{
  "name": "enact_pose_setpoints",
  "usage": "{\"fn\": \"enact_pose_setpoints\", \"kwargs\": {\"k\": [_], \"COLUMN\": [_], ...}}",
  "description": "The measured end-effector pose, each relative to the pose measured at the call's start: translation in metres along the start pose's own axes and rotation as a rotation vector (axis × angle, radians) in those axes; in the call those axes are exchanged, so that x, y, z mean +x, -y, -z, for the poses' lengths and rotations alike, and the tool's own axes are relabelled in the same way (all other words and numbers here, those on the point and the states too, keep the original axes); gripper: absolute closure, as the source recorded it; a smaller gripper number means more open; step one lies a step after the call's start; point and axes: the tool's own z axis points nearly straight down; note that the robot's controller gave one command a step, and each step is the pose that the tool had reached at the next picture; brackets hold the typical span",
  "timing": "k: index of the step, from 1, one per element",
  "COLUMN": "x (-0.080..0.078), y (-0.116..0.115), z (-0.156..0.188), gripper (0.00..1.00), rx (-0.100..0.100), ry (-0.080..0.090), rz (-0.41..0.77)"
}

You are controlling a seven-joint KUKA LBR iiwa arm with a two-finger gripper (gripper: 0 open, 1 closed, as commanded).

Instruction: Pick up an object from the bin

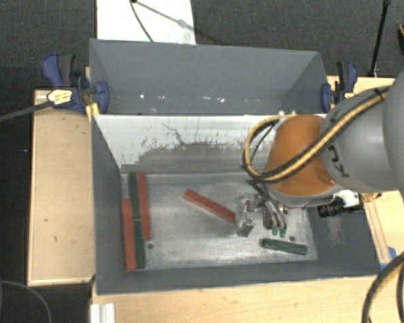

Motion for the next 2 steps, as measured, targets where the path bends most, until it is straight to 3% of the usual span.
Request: {"fn": "enact_pose_setpoints", "kwargs": {"k": [1, 2], "x": [0.0, 0.0], "y": [0.0, 0.0], "z": [0.0, 0.0], "gripper": [0.0, 1.0], "rx": [0.0, 0.0], "ry": [0.0, 0.0], "rz": [0.001, 0.002]}}
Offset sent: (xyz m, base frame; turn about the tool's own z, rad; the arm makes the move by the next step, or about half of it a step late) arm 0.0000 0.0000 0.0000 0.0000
